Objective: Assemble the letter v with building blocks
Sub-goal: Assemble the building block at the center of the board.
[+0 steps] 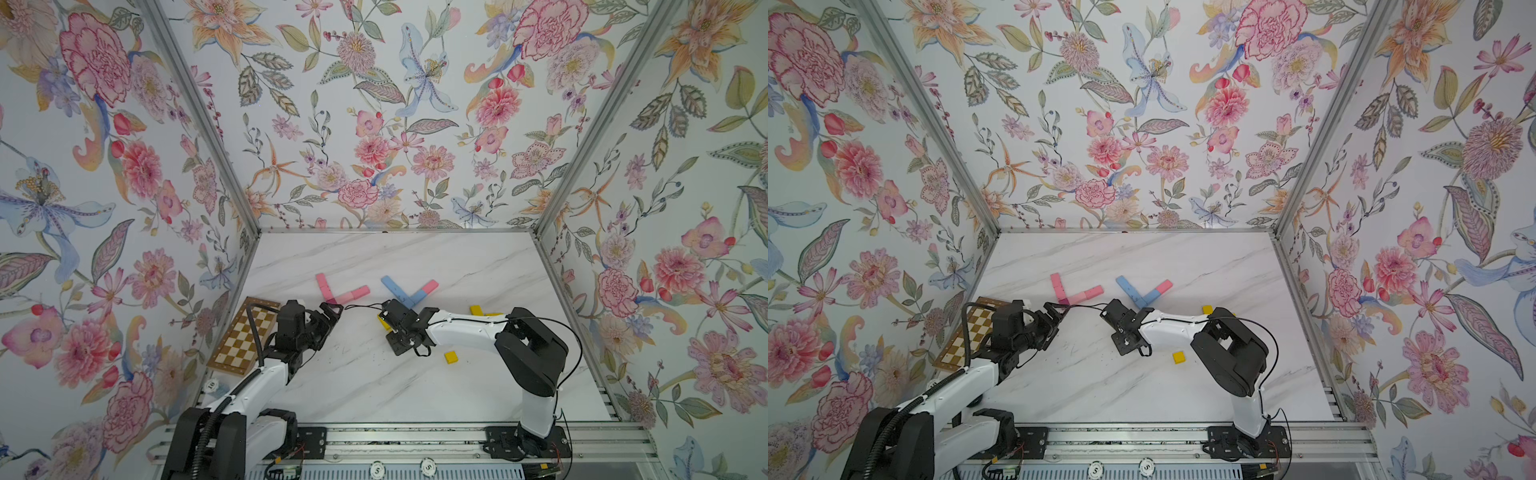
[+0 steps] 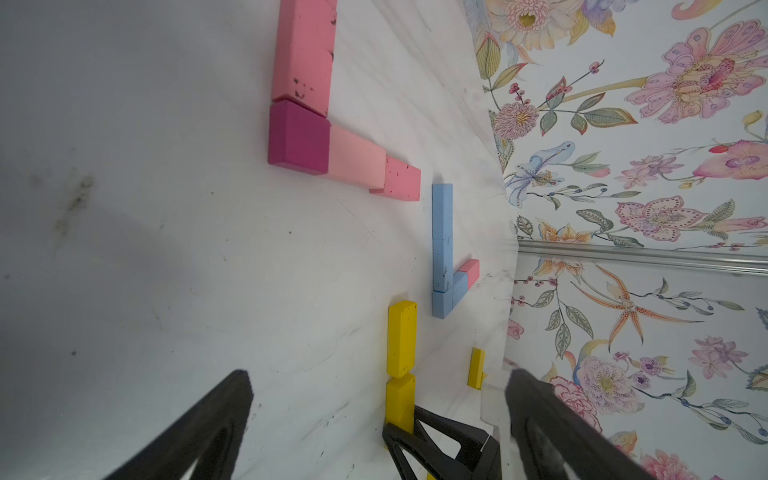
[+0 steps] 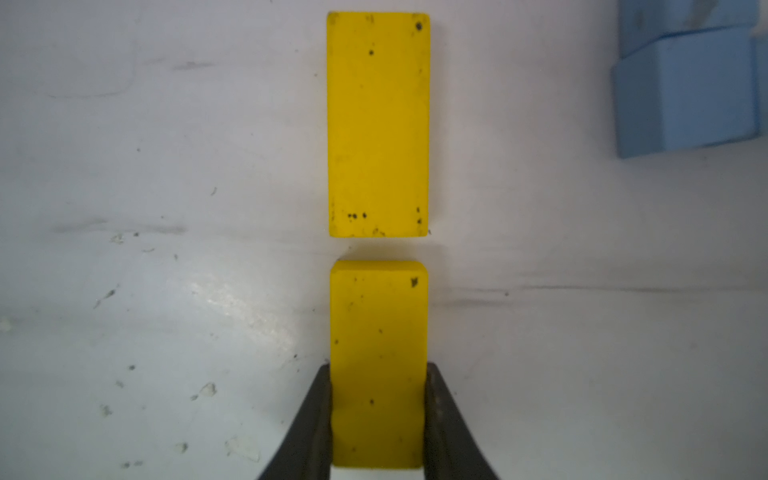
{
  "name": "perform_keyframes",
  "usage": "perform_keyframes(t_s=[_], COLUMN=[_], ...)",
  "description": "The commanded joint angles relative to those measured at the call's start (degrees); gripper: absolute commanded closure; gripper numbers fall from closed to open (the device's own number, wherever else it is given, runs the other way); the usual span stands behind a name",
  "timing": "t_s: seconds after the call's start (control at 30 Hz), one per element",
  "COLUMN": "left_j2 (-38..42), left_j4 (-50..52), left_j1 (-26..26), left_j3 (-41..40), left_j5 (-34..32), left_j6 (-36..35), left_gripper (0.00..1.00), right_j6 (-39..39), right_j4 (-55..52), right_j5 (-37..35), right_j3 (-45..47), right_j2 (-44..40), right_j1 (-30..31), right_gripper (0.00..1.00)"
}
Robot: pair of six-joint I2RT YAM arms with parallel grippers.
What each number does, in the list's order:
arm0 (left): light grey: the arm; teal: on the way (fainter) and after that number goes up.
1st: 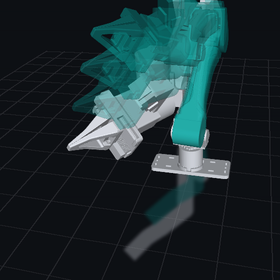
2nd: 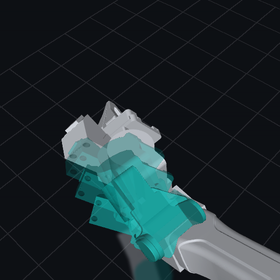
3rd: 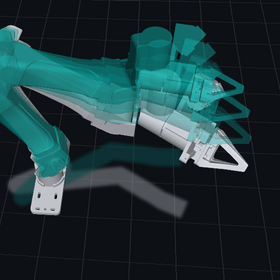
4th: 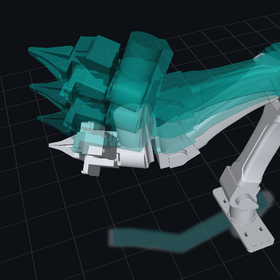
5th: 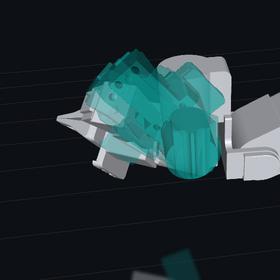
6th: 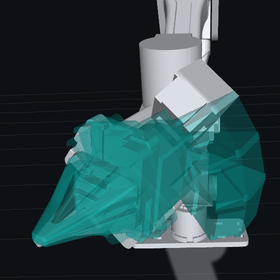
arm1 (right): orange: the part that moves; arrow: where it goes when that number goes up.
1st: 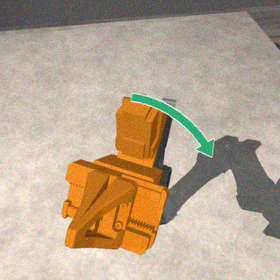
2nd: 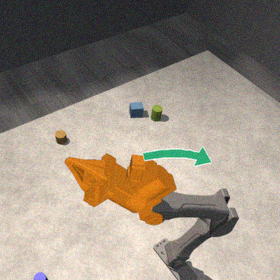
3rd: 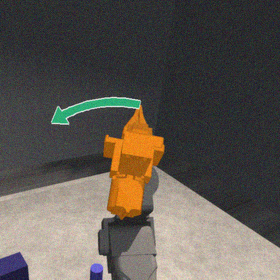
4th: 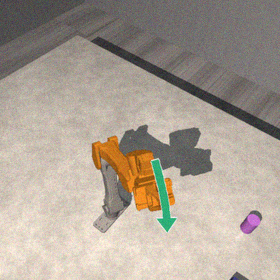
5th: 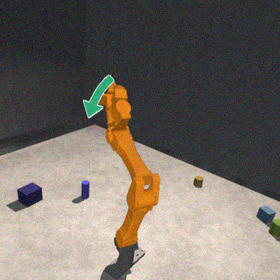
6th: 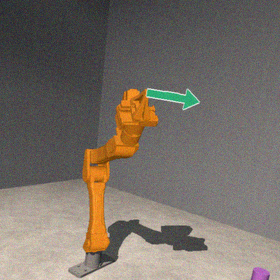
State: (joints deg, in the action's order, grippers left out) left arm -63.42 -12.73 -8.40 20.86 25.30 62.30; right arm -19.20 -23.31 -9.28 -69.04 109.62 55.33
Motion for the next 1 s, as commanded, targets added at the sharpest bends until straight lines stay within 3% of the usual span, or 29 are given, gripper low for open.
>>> perform_keyframes(t_s=[0.0,0.97], left_j2=[-0.4,1.1], left_j4=[-0.5,1.9], left_j1=[0.8,1.2], left_j3=[-0.2,0.0], left_j5=[1.6,1.6], left_j6=[-1.4,-2.8], left_gripper=[0.01,0.01], right_j6=[0.8,1.4], right_j4=[-2.6,-3.8], right_j5=[0.4,0.2], right_j3=[-0.4,-2.5], right_j2=[2.7,4.7], right_j1=[0.2,-1.6], right_gripper=[0.8,0.77])
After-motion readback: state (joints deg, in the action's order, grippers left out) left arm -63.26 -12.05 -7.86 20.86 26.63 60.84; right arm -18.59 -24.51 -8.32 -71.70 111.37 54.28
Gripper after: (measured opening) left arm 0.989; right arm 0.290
